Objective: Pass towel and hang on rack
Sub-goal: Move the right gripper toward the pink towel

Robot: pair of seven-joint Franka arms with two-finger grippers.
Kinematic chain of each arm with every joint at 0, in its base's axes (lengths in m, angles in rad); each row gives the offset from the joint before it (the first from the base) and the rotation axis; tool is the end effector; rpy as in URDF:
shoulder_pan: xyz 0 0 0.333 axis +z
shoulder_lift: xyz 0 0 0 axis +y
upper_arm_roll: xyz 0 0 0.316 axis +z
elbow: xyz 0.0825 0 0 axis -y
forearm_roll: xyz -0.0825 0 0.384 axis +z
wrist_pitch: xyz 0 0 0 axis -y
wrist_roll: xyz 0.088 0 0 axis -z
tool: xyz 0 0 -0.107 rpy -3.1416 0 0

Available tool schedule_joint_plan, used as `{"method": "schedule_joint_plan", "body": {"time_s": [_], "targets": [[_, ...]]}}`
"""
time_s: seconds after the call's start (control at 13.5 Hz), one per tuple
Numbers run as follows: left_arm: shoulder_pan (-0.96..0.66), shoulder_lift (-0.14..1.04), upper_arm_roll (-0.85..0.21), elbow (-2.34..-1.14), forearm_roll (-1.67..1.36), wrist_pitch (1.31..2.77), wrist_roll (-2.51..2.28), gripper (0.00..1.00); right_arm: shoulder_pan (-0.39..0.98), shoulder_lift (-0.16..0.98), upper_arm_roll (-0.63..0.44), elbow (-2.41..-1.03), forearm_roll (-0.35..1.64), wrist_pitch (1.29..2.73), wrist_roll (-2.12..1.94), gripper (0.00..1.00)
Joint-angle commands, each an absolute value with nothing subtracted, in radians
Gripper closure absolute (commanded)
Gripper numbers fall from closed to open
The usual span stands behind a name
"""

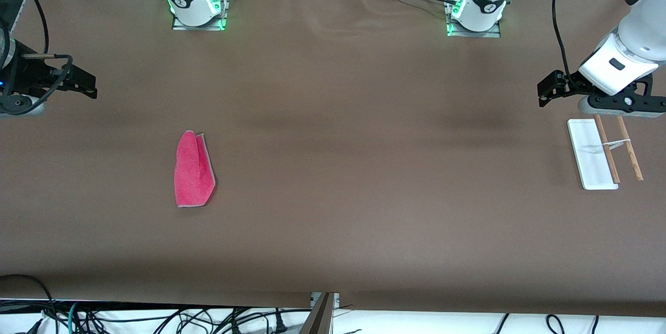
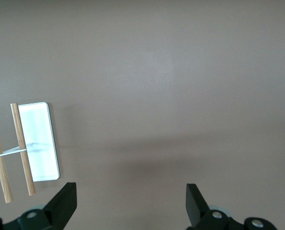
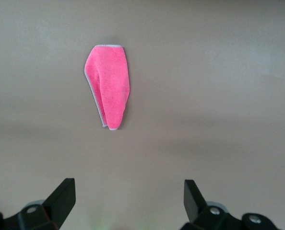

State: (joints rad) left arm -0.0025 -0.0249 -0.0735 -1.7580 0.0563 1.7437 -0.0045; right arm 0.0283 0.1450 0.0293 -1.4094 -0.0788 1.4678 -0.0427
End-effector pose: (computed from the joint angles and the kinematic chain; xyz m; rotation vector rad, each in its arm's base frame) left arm 0.5548 -0.0376 0.5644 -3.0821 0.1247 -0.0198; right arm 0.5879 0.0234 0.6087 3.0602 0.1462 -0.1318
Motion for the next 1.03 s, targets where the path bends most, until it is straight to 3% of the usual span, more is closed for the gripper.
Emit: {"method": "schedule_joint_plan", "body": {"time_s": [0.0,0.96], "targets": [[0.000,-0.021,-0.072,-1.743,0.034,1.726,0.003,0.00,0.021,0.138,0.035,-1.413,-0.089,1.468,-0.054,0.00],[0.000,-0.021,-0.072,-1.743,0.034,1.726,0.003,0.00,0.021,0.147,0.035,-1.411,-0.066,1.482,-0.051,0.00]]}}
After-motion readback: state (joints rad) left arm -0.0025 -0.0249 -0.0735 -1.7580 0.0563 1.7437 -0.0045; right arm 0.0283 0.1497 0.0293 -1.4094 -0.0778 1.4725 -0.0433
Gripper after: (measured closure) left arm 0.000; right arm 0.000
